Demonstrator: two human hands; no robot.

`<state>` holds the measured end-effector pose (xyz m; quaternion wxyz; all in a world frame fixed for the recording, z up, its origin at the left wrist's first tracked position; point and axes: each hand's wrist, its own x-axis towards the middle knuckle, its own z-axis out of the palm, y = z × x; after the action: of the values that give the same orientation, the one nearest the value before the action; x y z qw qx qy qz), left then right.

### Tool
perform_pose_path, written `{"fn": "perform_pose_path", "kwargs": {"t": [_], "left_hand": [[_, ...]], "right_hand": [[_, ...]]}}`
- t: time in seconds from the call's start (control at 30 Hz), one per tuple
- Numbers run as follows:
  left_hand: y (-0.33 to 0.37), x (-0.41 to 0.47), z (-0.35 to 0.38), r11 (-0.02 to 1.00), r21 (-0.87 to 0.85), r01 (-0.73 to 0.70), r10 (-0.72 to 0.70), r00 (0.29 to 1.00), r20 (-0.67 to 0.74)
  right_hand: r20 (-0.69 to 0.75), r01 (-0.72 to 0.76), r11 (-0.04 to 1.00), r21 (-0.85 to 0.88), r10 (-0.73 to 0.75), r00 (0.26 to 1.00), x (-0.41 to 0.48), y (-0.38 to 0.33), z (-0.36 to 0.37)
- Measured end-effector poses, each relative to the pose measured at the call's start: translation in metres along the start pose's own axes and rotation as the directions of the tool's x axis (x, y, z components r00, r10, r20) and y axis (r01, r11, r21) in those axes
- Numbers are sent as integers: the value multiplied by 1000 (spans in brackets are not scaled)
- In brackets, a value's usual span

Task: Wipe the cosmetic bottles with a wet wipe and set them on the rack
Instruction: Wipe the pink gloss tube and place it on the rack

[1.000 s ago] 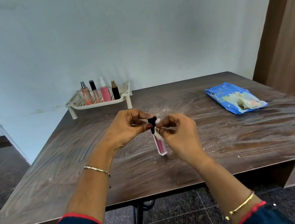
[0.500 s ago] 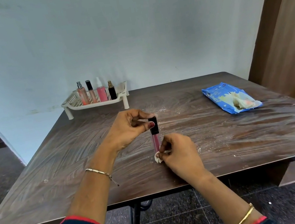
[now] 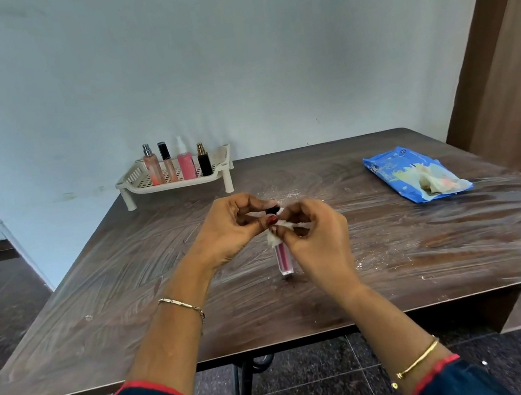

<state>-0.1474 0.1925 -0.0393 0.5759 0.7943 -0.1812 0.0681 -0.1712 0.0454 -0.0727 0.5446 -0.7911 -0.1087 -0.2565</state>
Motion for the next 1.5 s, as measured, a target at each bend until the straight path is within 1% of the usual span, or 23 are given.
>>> {"fn": "perform_pose_path", "kwargs": {"t": [0.07, 0.13, 0.2, 0.27, 0.33, 0.43, 0.5, 0.6, 0.67, 0.73, 0.77, 0.83, 0.9, 1.0, 1.07, 1.17, 1.23, 1.33, 1.4, 1.5], "left_hand": [[0, -1, 0, 1000, -3, 0, 0, 1000, -3], [-1, -1, -2, 1000, -11, 1, -1, 1000, -18], [-3, -3, -5, 1000, -19, -1, 0, 999, -40], [-8, -5, -7, 1000, -30, 2, -3, 1000, -26], [-12, -8, -7, 999, -26, 19, -18, 1000, 14], [-14, -11, -6, 999, -12, 42, -42, 999, 3], [-11, -13, -5, 998, -45, 49, -49, 999, -15], [-5, -15, -3, 992, -113, 48, -52, 998, -31], [-1, -16, -3, 989, -142, 38, -42, 999, -30], [2, -19, -3, 983, -182, 20, -28, 999, -45], [3, -20, -3, 977, -212, 5, -20, 998, -65], [3, -23, -1, 958, -285, -27, -7, 993, -115], [1, -25, 1, 929, -366, -46, -18, 985, -171], [-5, -28, 0, 883, -466, -63, -58, 969, -241], [-8, -28, -2, 866, -494, -77, -75, 957, -280], [-8, -28, -3, 853, -515, -86, -92, 946, -311], [-6, -29, -2, 834, -542, -106, -84, 945, -315], [-2, -31, 3, 784, -607, -134, -94, 940, -329], [1, -34, 10, 741, -661, -117, -123, 944, -306], [-1, -43, 25, 731, -679, -71, -116, 967, -225]], "right_hand": [[-31, 0, 999, 34, 1, 1000, -8, 2, 5], [-14, -38, 998, 44, 39, 999, -15, 7, 6], [40, -86, 996, -9, 86, 996, -19, 14, 4], [97, -124, 989, -85, 132, 987, -22, 19, 0], [136, -124, 980, -157, 146, 980, -23, 22, -3], [173, -116, 969, -217, 155, 973, -21, 23, -5], [163, -148, 974, -170, 176, 971, -19, 22, -6], [107, -165, 986, 20, 162, 981, -16, 12, -4], [58, -149, 977, 154, 141, 988, -16, 5, -2], [7, -86, 968, 237, 87, 996, -18, -1, 1], [-18, -49, 966, 254, 55, 998, -20, -2, 3], [-45, 9, 972, 236, 2, 999, -24, -1, 5], [-26, 20, 982, 189, -15, 1000, -26, 0, 5], [61, -53, 981, 187, 43, 997, -28, 4, 0], [119, -122, 968, 221, 97, 988, -30, 7, -4], [182, -262, 897, 356, 208, 961, -32, 8, -7], [201, -319, 834, 450, 254, 946, -30, 5, -8], [220, -344, 771, 536, 266, 939, -29, 1, -9], [202, -330, 768, 549, 262, 944, -30, -3, -7], [144, -296, 776, 557, 261, 955, -34, -8, -2]]}}
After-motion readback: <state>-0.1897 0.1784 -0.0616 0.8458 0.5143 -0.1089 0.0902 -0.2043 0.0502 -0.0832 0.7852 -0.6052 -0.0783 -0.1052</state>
